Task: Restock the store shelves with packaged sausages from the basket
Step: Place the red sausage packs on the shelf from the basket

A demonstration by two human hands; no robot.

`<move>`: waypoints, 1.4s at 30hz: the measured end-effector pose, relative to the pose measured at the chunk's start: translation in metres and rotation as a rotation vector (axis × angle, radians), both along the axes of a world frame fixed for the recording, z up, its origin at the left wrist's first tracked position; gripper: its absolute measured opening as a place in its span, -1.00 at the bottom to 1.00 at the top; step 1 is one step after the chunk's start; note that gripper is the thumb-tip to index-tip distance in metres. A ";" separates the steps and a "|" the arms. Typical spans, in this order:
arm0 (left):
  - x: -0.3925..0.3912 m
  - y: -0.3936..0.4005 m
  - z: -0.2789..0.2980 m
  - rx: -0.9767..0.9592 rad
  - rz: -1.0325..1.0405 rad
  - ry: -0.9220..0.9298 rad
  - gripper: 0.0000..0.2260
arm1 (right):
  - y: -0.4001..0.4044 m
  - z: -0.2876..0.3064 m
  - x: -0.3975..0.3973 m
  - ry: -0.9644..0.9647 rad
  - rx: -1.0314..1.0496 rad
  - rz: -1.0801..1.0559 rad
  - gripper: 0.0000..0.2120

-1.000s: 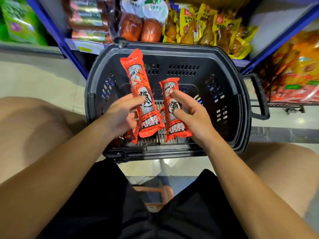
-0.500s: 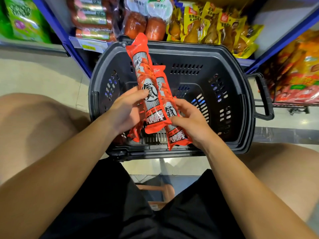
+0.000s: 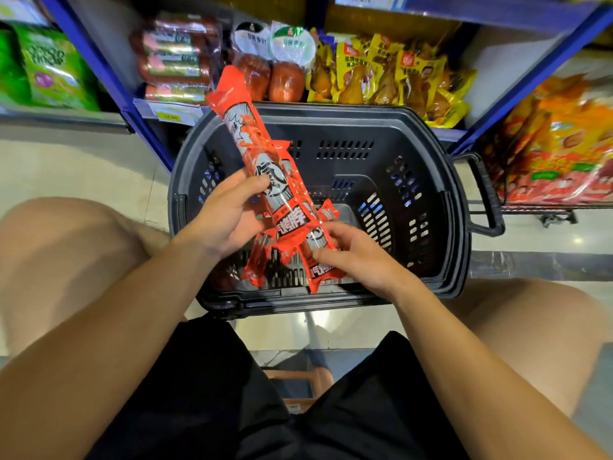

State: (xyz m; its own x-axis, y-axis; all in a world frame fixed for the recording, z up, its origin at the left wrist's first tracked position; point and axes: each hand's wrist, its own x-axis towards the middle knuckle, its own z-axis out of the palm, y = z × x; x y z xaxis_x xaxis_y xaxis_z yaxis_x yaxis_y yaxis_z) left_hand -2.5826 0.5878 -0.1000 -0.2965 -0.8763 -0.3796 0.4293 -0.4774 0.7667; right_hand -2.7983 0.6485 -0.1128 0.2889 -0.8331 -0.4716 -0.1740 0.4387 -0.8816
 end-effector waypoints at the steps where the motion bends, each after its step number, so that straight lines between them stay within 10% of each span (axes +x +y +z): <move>1: 0.001 -0.001 0.002 -0.003 -0.001 0.017 -0.81 | 0.001 0.002 -0.001 0.012 -0.004 -0.001 -0.66; 11: 0.015 0.005 0.052 -0.188 -0.167 -0.381 -0.80 | 0.017 0.044 -0.009 -0.005 -0.167 -0.303 -0.73; 42: 0.013 -0.075 0.296 -0.730 0.130 -0.537 -0.84 | -0.120 0.320 -0.027 0.020 -0.653 -0.485 -0.87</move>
